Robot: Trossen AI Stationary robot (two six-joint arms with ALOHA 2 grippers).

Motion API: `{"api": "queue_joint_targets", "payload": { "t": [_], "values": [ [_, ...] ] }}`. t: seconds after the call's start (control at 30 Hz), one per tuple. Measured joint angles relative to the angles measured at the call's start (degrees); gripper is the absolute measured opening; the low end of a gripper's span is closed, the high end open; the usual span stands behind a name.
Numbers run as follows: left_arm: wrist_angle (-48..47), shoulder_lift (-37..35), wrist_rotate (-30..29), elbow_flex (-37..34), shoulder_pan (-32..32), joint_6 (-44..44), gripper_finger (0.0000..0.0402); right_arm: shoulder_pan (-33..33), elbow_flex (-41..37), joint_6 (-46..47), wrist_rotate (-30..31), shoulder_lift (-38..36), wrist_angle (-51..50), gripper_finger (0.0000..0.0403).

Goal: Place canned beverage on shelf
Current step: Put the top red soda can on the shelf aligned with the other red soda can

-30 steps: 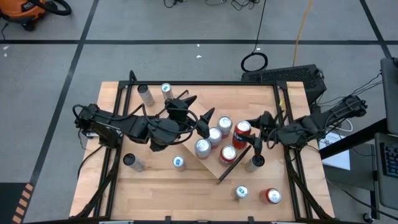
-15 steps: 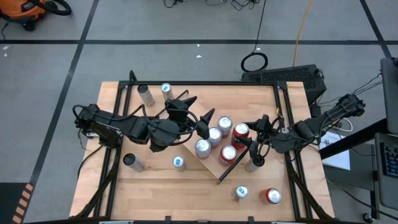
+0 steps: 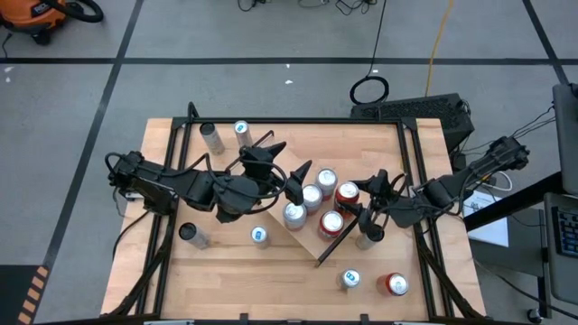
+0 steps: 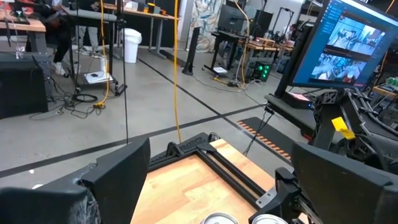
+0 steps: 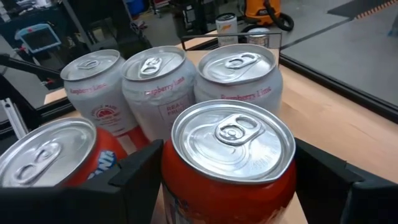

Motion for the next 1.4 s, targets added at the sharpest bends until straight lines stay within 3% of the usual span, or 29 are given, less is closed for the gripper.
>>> {"api": "queue_joint_targets", "payload": {
  "t": [0.87, 1.4],
  "values": [
    [0.01, 0.00, 0.81, 0.00, 0.00, -0.04, 0.0389, 1.12, -0.04, 0.17, -2.01, -0.49, -0.15, 0.0326],
    [-1.02, 0.00, 1.30, 0.00, 0.00, -1.57, 0.0389, 1.07, 0.56, 1.30, -3.32, -6.92, 0.37, 0.0327]
  ]
}}
